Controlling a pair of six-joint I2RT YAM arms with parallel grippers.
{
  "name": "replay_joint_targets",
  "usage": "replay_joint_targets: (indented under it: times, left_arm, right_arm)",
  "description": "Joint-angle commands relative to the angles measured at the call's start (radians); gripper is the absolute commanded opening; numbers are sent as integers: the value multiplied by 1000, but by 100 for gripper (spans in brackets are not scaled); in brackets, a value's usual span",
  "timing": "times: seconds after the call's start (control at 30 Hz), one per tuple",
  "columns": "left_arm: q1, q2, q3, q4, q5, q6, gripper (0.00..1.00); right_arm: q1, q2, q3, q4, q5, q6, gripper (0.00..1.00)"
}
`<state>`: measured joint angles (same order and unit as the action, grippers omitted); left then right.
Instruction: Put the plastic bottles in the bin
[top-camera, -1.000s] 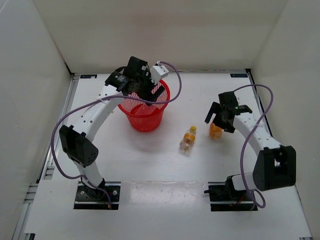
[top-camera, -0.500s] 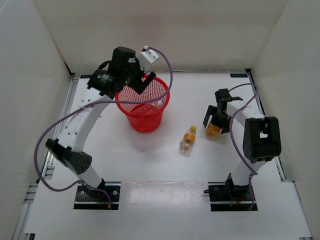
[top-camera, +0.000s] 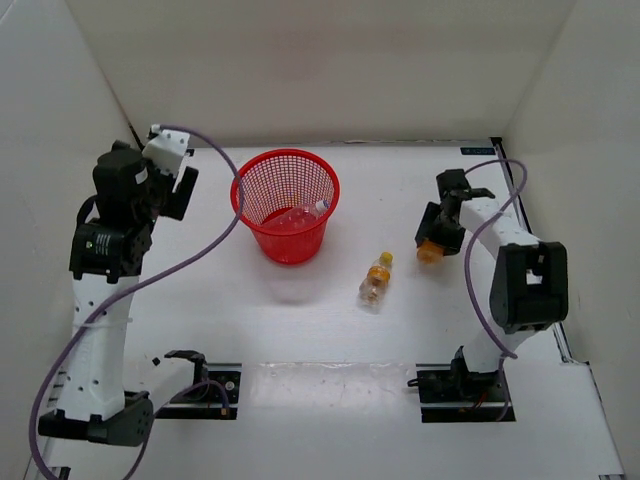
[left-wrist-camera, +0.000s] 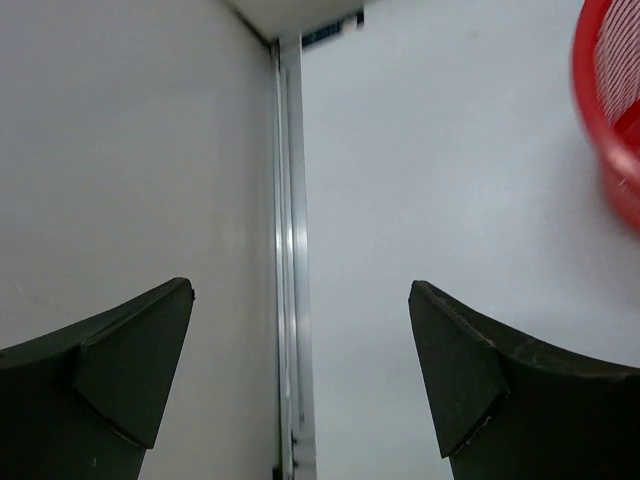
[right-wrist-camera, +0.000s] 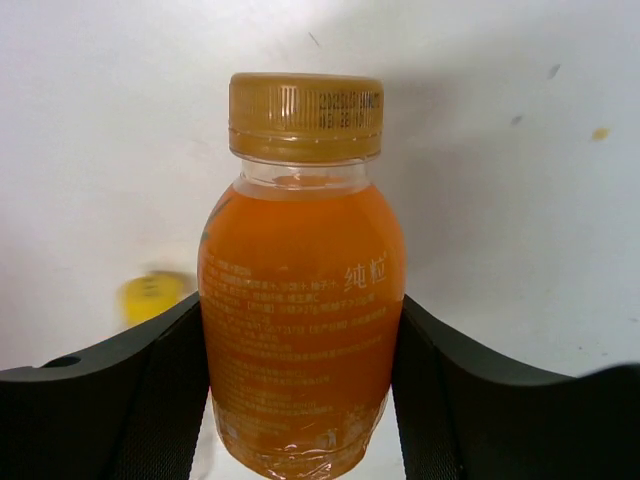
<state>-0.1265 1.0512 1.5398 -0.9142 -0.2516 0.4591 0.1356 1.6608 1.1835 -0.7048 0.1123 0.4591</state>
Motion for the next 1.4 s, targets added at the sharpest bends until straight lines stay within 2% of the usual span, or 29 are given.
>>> replay_joint_targets:
  times: [0.0, 0.1, 0.2, 0.33, 0.37, 0.4, 0.43, 0.57, 0.63, 0.67, 0.7, 0.73, 0.83, 0.93, 1.03, 1.07, 1.13, 1.17, 1.2, 1.27, 1.37]
  left_arm:
    - [103, -78, -152, -47, 9, -28, 100]
    - [189, -138, -242, -63, 38, -60, 100]
    - [278, -172, -325, -101, 118, -123, 100]
    - [384, -191, -377, -144, 314, -186, 100]
    - [407, -204, -386, -153, 348, -186, 100]
    - [425, -204, -395, -153, 392, -200, 100]
    - [454, -218, -405, -153, 403, -212, 100]
    - [493, -243, -446, -163, 460, -223, 100]
    - [504, -243, -455, -184, 474, -223, 100]
    - [504, -243, -455, -184, 483, -223, 100]
    - [513, -243, -455, -193, 483, -223, 100]
    - [513, -243, -455, -193, 483, -223, 100]
    - [513, -243, -446, -193, 503, -223, 100]
    - [534, -243, -446, -183, 517, -232, 100]
    - [545, -243, -457, -173, 529, -232, 100]
    - [554, -243, -457, -173, 529, -232, 100]
    - [554, -243, -457, -164, 541, -232, 100]
    - [554, -253, -466, -164, 554, -232, 100]
    - [554, -253, -466, -164, 554, -232, 100]
    - [554, -253, -466, -164, 554, -232, 100]
    - [554, -253, -466, -155, 554, -232, 100]
  right_arm:
    - [47, -197, 158, 77, 24, 35, 1]
    - [175, -301, 214, 262, 24, -8, 1]
    - [350, -276, 280, 393, -23, -36, 1]
    - [478, -86, 483, 355, -178, -56, 9]
    - [502, -43, 531, 332, -178, -56, 12]
    - [550, 40, 577, 282, -178, -56, 19]
    - [571, 80, 661, 260, -159, -56, 19]
    - [640, 203, 784, 223, -126, -25, 21]
    - [654, 224, 817, 214, -126, -25, 52]
    - [654, 225, 829, 205, -126, -25, 64]
    - [665, 225, 838, 205, -126, -25, 71]
    - [665, 211, 849, 193, -114, -36, 84]
    - [665, 156, 849, 166, -39, -36, 100]
    - [665, 76, 823, 144, 19, -22, 100]
    - [665, -42, 714, 101, 136, 45, 100]
    - [665, -118, 658, 73, 230, 73, 100]
    - [635, -200, 434, 54, 283, 176, 100]
    - [587, -273, 357, 45, 283, 217, 100]
    - [557, -306, 211, 36, 255, 299, 100]
    - [472, -378, 87, 36, 189, 361, 100]
    - [414, -392, -81, 51, 126, 389, 100]
